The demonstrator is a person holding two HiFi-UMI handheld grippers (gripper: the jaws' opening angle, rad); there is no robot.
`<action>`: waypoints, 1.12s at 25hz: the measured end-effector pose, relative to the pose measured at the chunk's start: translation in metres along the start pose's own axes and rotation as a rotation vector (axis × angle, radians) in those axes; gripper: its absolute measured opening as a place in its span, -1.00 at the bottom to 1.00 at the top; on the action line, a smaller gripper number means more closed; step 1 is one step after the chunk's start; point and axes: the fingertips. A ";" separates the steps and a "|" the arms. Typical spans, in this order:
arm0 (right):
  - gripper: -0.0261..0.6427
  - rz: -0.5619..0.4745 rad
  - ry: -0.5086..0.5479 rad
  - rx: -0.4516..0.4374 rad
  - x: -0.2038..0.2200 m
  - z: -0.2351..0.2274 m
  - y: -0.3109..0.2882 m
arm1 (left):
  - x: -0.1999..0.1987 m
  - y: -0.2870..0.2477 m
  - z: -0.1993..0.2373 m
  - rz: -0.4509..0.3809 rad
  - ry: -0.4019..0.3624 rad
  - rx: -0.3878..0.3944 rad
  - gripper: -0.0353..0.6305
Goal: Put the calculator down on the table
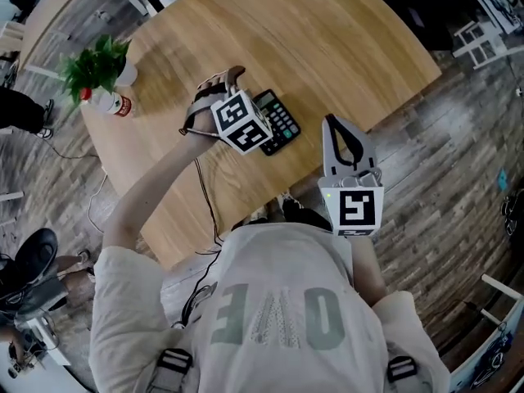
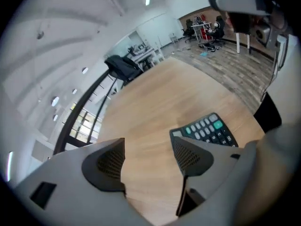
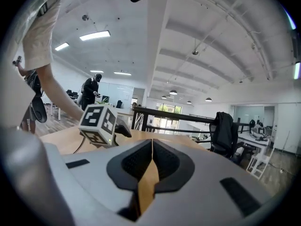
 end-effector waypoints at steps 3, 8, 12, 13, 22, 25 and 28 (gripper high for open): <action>-0.86 -0.050 0.044 0.054 -0.027 -0.012 -0.003 | -0.027 0.038 0.048 -0.119 0.138 -0.177 0.07; -0.86 -0.151 0.098 0.149 -0.076 -0.021 -0.002 | -0.047 0.127 0.119 -0.302 0.462 -0.431 0.07; -0.86 -0.228 0.129 0.205 -0.111 -0.016 0.007 | -0.050 0.194 0.146 -0.457 0.593 -0.554 0.07; -0.86 -0.248 0.131 0.211 -0.119 -0.012 0.009 | -0.052 0.211 0.150 -0.524 0.639 -0.568 0.07; -0.86 -0.412 0.079 0.187 -0.162 0.033 0.027 | -0.030 0.301 0.139 -0.710 0.798 -0.790 -0.87; -0.86 -0.412 0.086 0.151 -0.164 0.049 0.023 | -0.030 0.309 0.134 -0.754 0.826 -0.799 -0.87; -0.86 -0.417 0.073 0.130 -0.164 0.061 0.019 | -0.029 0.309 0.131 -0.756 0.841 -0.780 -0.87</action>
Point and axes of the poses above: the fingertips, and each gripper's own axes: y backward along the fingers, z to its left, x out of its underside, and after that the axes turned 11 degrees about -x, right-handed
